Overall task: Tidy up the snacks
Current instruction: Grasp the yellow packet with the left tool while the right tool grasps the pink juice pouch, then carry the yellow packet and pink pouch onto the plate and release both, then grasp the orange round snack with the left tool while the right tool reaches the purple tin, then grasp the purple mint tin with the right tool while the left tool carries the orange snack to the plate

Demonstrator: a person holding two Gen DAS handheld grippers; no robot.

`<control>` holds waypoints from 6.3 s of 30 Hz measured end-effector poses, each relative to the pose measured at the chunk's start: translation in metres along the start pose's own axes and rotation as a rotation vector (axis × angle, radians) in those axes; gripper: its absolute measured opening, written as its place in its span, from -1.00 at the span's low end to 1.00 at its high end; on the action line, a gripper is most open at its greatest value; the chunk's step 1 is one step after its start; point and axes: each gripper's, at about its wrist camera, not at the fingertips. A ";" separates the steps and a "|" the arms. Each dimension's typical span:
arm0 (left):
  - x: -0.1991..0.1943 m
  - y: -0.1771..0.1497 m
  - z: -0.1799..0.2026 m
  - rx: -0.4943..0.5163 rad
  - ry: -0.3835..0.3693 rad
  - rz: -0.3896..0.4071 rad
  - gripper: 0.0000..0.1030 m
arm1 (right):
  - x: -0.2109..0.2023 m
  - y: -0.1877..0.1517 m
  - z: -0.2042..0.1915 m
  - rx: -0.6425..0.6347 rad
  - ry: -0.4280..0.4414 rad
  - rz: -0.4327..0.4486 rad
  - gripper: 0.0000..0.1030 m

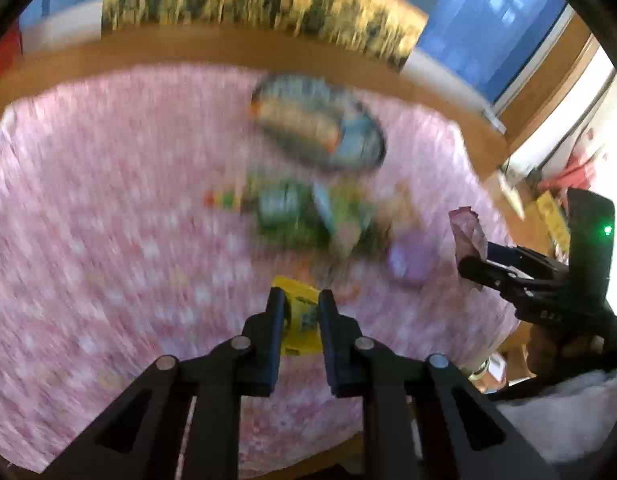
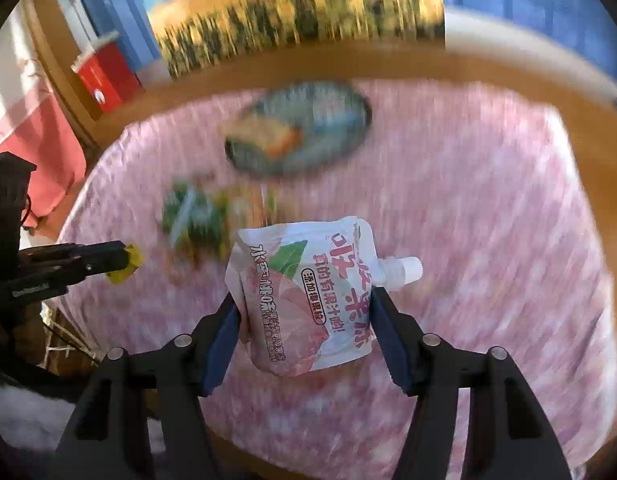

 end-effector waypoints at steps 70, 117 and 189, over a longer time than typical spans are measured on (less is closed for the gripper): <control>0.141 0.135 -0.007 0.044 0.128 -0.022 0.25 | 0.119 0.110 0.005 -0.123 0.228 0.042 0.57; 0.046 -0.026 0.007 0.039 -0.041 -0.076 -0.30 | 0.025 -0.010 -0.008 0.118 0.059 -0.106 0.39; 0.022 0.100 0.025 0.182 -0.060 0.085 -0.13 | 0.026 0.046 0.004 -0.148 0.312 -0.171 0.19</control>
Point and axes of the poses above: each gripper's, at about its wrist camera, not at the fingertips, and x roughly the way its jaws point, z to its right, y to its top, and after that the axes turned 14 degrees about z, right-handed
